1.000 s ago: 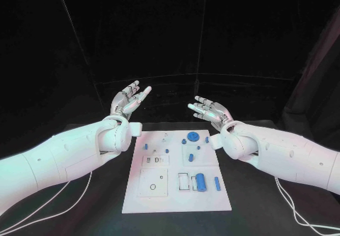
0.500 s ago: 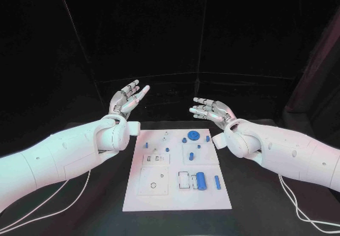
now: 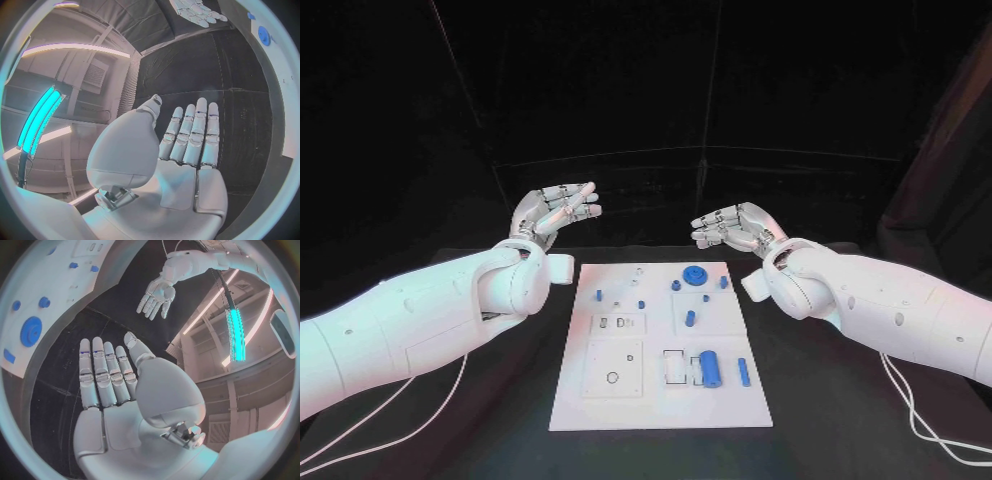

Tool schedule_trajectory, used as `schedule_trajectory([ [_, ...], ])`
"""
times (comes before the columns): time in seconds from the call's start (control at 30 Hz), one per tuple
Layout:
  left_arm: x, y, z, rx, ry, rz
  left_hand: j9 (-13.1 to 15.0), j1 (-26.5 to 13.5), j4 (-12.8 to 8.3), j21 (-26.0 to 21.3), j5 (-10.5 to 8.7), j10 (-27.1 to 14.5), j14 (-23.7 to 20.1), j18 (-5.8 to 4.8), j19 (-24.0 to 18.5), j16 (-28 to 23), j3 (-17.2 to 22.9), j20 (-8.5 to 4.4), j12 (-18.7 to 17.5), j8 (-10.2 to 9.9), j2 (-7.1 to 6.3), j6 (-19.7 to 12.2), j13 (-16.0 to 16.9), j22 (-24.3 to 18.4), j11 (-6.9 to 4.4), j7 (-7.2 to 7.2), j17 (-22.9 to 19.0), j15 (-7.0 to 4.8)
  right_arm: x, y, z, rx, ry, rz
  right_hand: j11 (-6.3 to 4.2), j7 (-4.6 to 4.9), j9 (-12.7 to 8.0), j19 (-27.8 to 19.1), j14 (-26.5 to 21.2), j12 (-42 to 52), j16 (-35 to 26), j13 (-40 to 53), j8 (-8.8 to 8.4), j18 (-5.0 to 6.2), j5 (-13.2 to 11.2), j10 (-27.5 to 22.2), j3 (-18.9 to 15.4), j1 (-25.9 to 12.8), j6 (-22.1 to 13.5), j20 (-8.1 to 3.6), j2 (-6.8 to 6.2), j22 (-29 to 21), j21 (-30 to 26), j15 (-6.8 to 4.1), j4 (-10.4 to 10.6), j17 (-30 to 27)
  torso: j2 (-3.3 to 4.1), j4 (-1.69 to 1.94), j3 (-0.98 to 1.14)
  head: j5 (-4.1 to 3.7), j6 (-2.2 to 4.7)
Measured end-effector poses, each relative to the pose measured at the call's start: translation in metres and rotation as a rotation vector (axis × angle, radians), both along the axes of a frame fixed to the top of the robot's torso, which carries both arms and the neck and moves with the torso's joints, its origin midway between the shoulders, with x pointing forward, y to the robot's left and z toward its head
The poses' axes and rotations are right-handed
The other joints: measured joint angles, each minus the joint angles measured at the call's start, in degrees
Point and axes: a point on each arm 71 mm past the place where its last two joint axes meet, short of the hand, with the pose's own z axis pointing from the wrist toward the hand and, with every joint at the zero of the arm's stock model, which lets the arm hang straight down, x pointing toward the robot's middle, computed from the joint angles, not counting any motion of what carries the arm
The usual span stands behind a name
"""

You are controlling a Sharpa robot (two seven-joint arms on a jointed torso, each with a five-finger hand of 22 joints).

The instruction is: Assemble the parts on the task board

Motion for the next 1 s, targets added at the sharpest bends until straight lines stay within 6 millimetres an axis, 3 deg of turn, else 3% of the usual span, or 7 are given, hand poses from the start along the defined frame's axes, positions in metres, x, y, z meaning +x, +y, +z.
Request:
schedule_trajectory([
  [0.17,-0.009,0.000,0.004,0.000,-0.005,-0.049,-0.7,0.5,-1.9,0.2,0.00,5.3,5.1,-0.04,4.6,0.0,0.3,-1.65,-0.1,-0.3,0.52,3.2,-0.2,-0.4,-1.52,-0.83,1.3,-1.71,0.003,0.001,0.009,-0.146,-0.078,0.040,-1.52,-0.95,0.0,5.4,6.9,-0.8,1.1,0.0,-0.24,0.01,0.8,4.2,1.6,-0.3,2.8,-2.76,0.04,2.0,4.4,-2.25,-1.9,1.0,0.90,0.24,0.00,-0.43,0.20],
  [0.3,-0.019,-0.003,0.008,-0.003,-0.009,-0.094,-0.9,0.8,-2.6,0.2,0.00,7.2,6.8,-0.04,6.2,-0.2,0.6,-2.24,-0.9,-0.9,0.75,4.2,-0.2,-0.9,-2.14,-1.20,2.2,-2.42,0.006,0.003,0.016,-0.283,-0.141,0.071,-2.68,-1.74,0.0,9.0,13.3,-2.0,2.9,0.0,-0.86,0.00,0.8,6.7,2.6,-0.4,4.6,-5.11,-1.35,4.7,9.6,-4.23,-1.9,2.7,1.87,0.65,-0.01,-0.90,0.44],
  [0.47,-0.029,-0.007,0.012,-0.006,-0.014,-0.143,-0.9,0.8,-2.9,-0.1,0.00,7.6,6.8,-0.05,6.2,-0.9,0.6,-2.24,-1.6,-1.3,0.75,4.4,-0.4,-1.2,-2.12,-1.41,2.4,-2.42,0.009,0.011,0.021,-0.461,-0.198,0.111,-3.50,-2.35,0.0,12.2,18.9,-3.4,6.6,0.0,-1.98,-0.01,0.8,8.5,3.6,-1.2,5.8,-6.97,-2.97,8.6,16.3,-5.96,-1.9,5.7,2.99,1.30,-0.17,-1.59,0.64],
  [0.77,-0.044,-0.019,0.018,-0.020,-0.013,-0.223,-0.9,0.5,-3.2,-0.9,0.00,7.6,6.8,-0.05,6.4,-2.0,0.5,-2.05,-2.9,-2.2,1.02,4.6,-0.5,-1.8,-2.12,-1.21,2.7,-2.42,0.014,0.024,0.019,-0.743,-0.241,0.144,-3.99,-2.76,-0.1,12.5,19.1,-3.8,20.8,0.0,-3.14,-0.01,0.2,9.0,6.4,-3.1,6.2,-7.70,-4.88,14.7,26.0,-6.15,-1.9,14.9,4.88,2.80,-0.62,-2.96,1.48],
  [1.0,-0.048,-0.026,0.019,-0.029,-0.008,-0.260,-0.9,0.2,-3.3,-1.3,-0.11,7.6,7.0,-0.06,6.4,-2.2,0.3,-2.05,-3.1,-2.4,0.78,4.6,-0.5,-2.0,-2.11,-1.22,2.8,-2.21,0.018,0.029,0.019,-0.851,-0.247,0.151,-3.47,-2.24,-0.1,11.3,19.1,-3.8,29.9,0.1,-3.14,-0.01,0.2,7.6,8.2,-4.3,5.7,-7.51,-6.11,18.1,31.4,-6.15,-1.6,21.1,5.84,3.44,-0.85,-3.37,1.75],
])
